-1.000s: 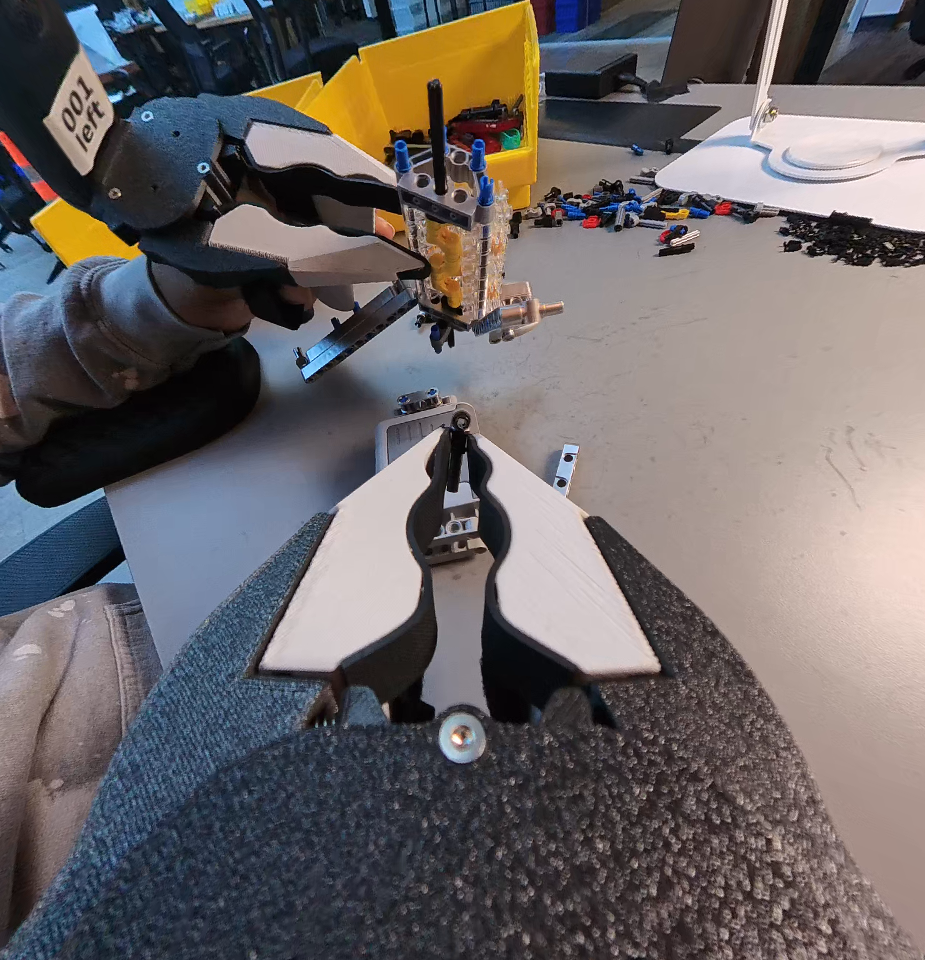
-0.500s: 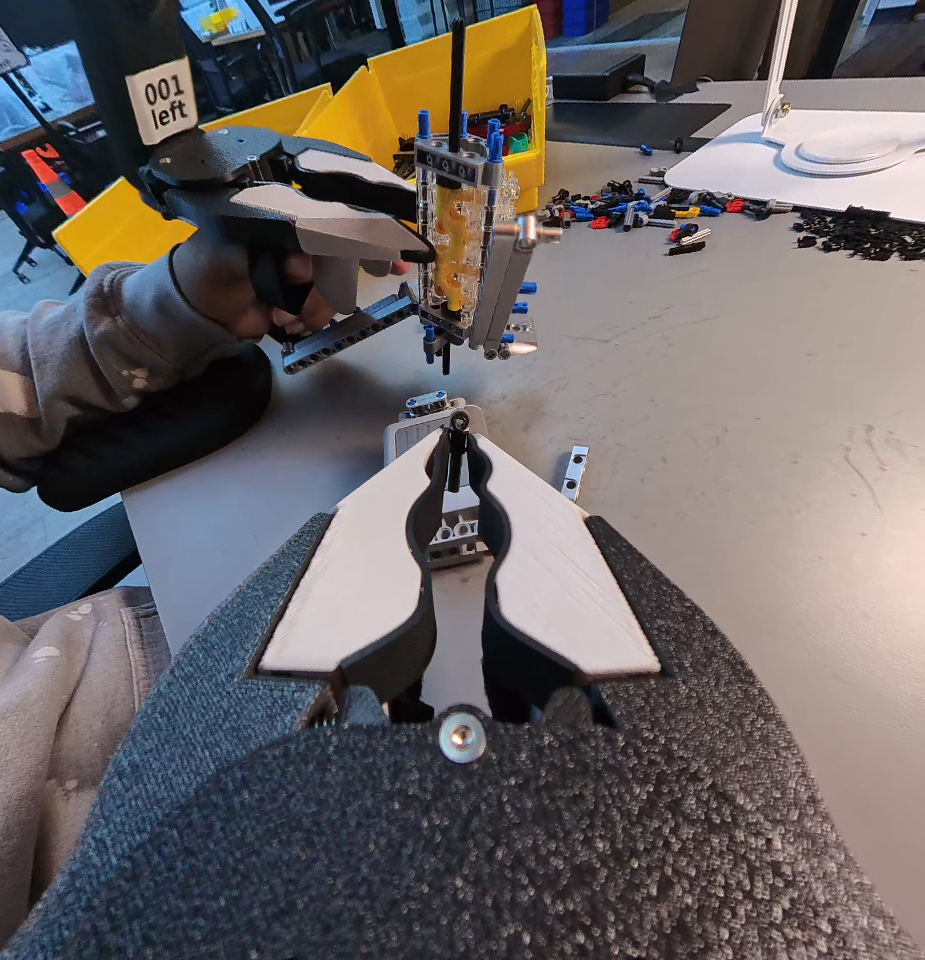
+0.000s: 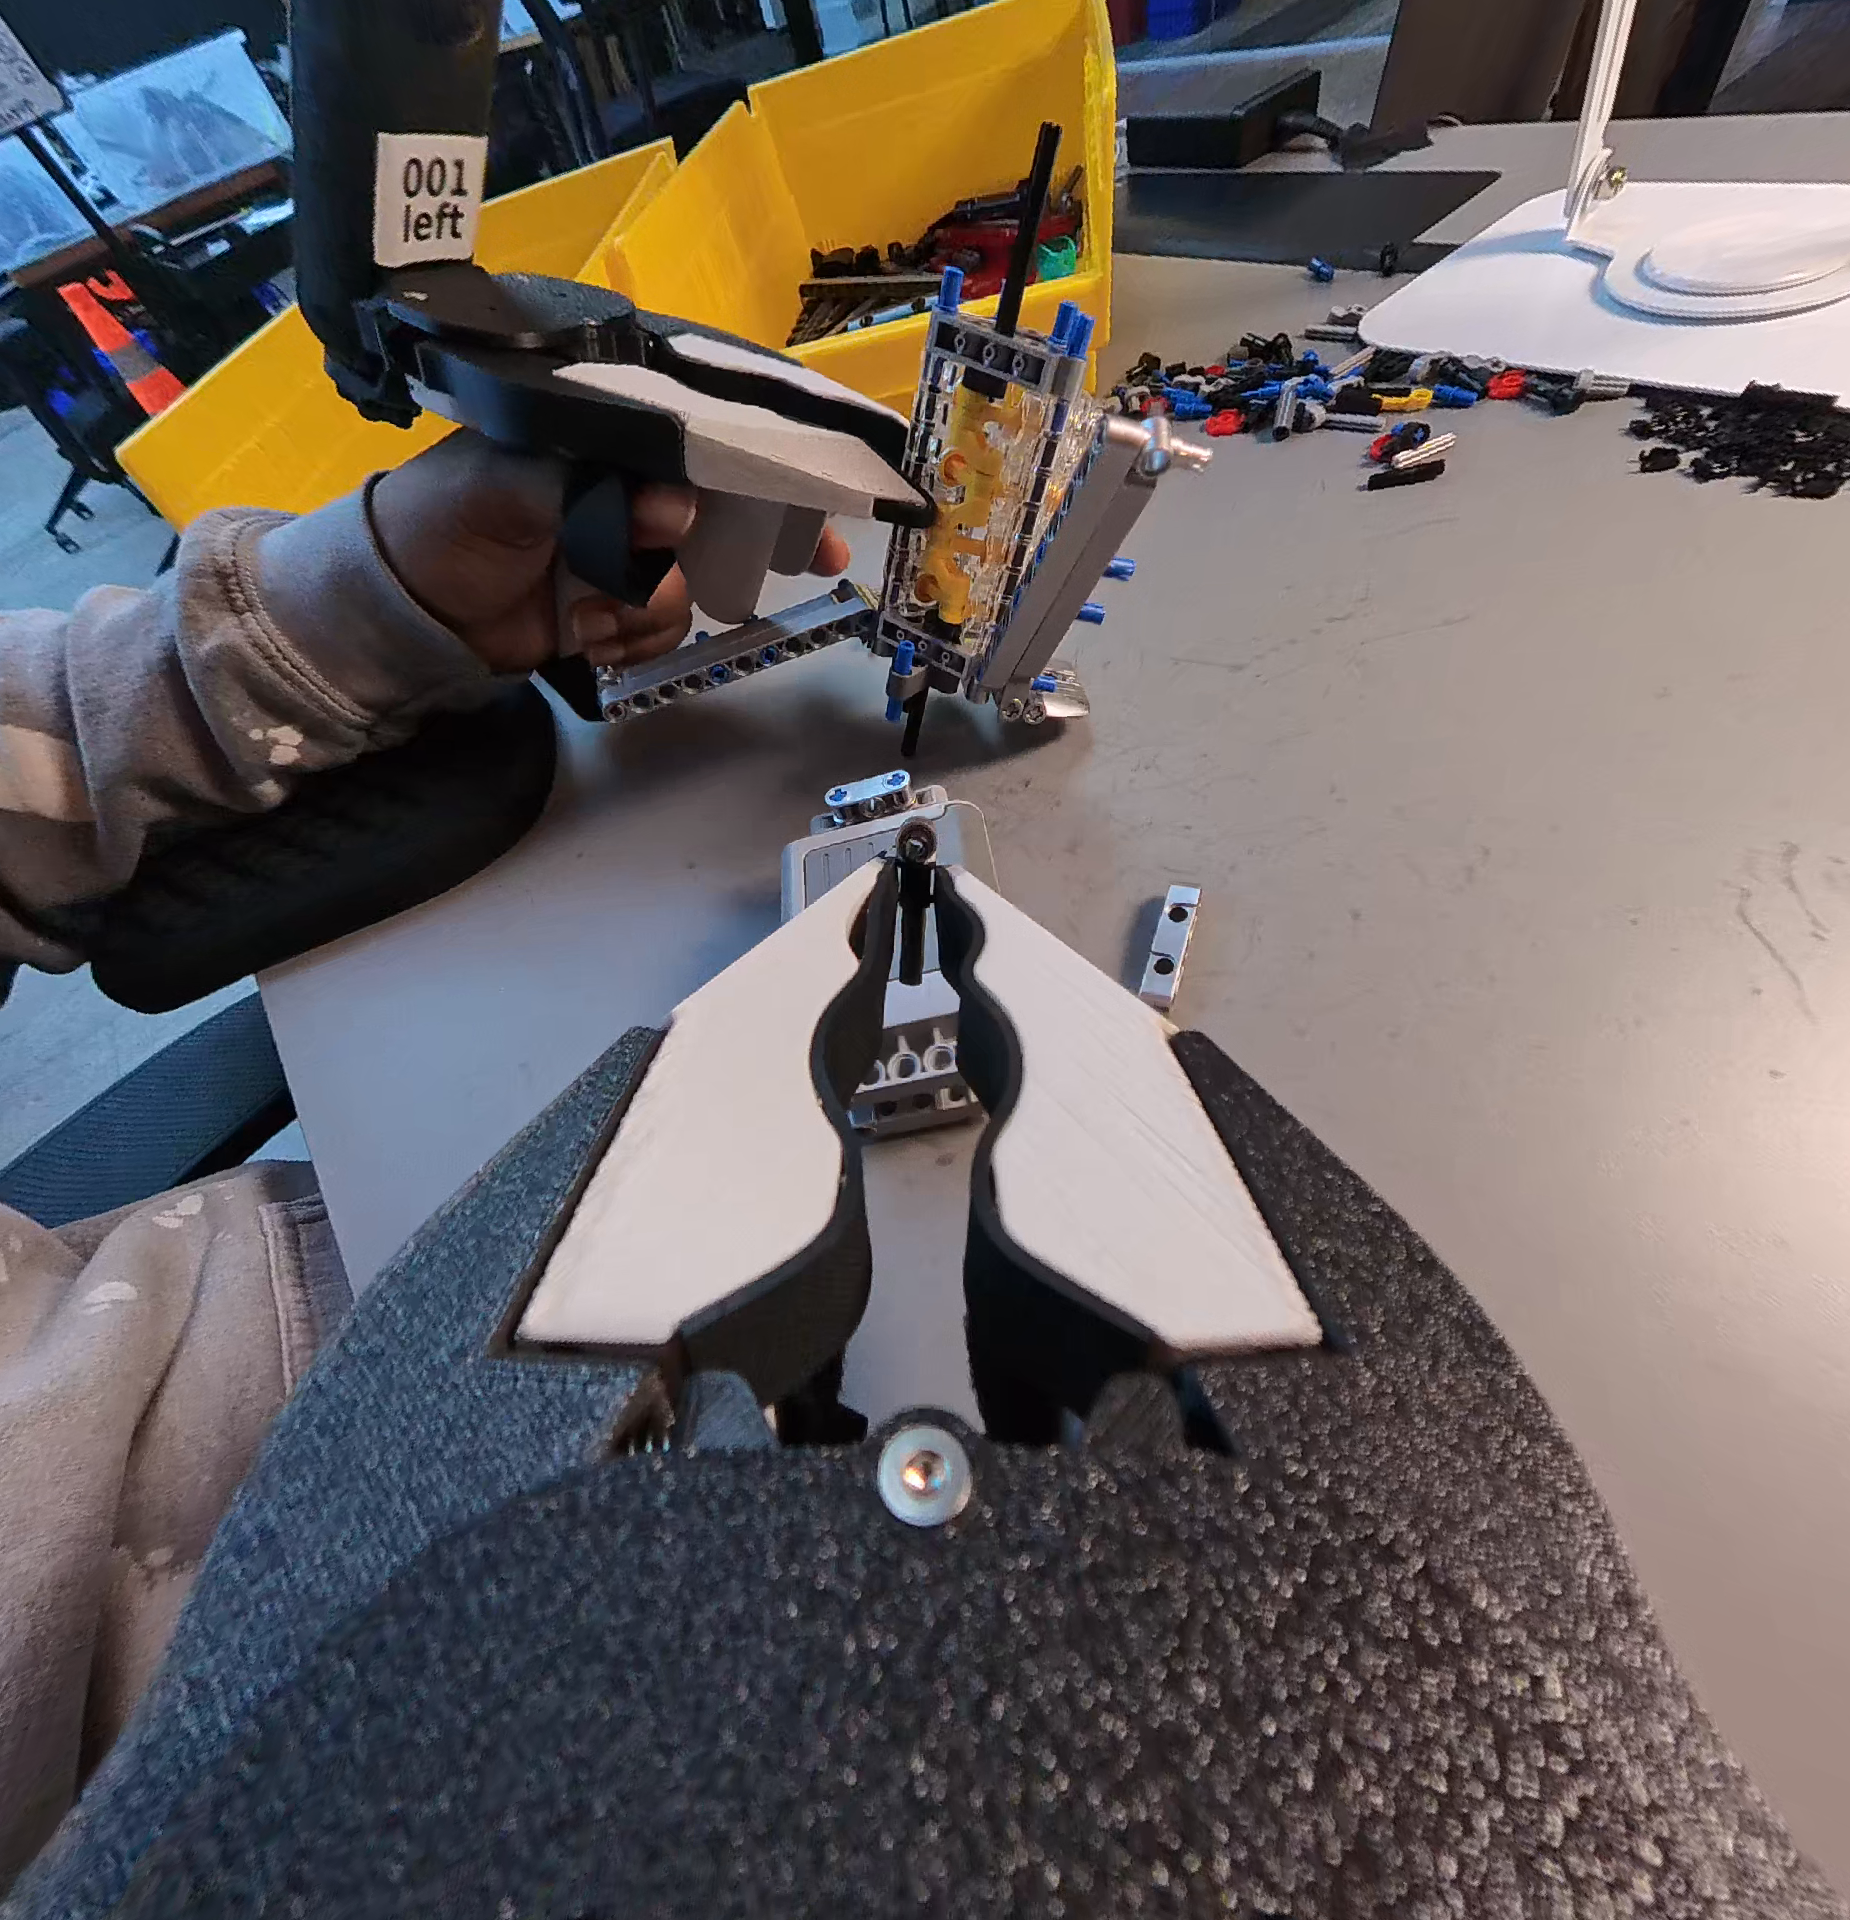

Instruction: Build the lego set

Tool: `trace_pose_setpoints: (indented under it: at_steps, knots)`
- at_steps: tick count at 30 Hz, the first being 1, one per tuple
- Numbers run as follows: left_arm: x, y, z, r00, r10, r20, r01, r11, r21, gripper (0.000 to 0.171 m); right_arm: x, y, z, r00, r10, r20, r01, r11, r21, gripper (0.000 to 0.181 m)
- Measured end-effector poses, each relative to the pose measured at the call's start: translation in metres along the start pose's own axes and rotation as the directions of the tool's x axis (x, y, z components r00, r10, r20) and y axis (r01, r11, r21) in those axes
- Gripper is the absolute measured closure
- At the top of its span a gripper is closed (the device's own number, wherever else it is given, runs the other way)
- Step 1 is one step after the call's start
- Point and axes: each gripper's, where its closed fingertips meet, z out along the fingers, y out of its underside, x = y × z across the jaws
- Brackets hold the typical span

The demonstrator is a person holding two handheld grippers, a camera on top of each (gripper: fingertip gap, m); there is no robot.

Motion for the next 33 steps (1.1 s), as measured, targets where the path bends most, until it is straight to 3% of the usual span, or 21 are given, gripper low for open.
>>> trace_pose_setpoints:
  at_steps: [13, 33]
  knots:
    - [-0.0080, -0.0018, -0.0043, 0.997, -0.075, -0.008, 0.075, 0.997, 0.019, 0.148, -0.0020, 0.0018, 0.0028, 1.000, 0.004, 0.008, -0.004, 1.000, -0.012, 0.175]
    - [-0.0014, -0.0091, -0.0073, 0.999, 0.035, 0.011, -0.036, 0.998, 0.048, 0.148, -0.0015, 0.0020, 0.0024, 1.000, 0.011, 0.005, -0.011, 1.000, -0.011, 0.176]
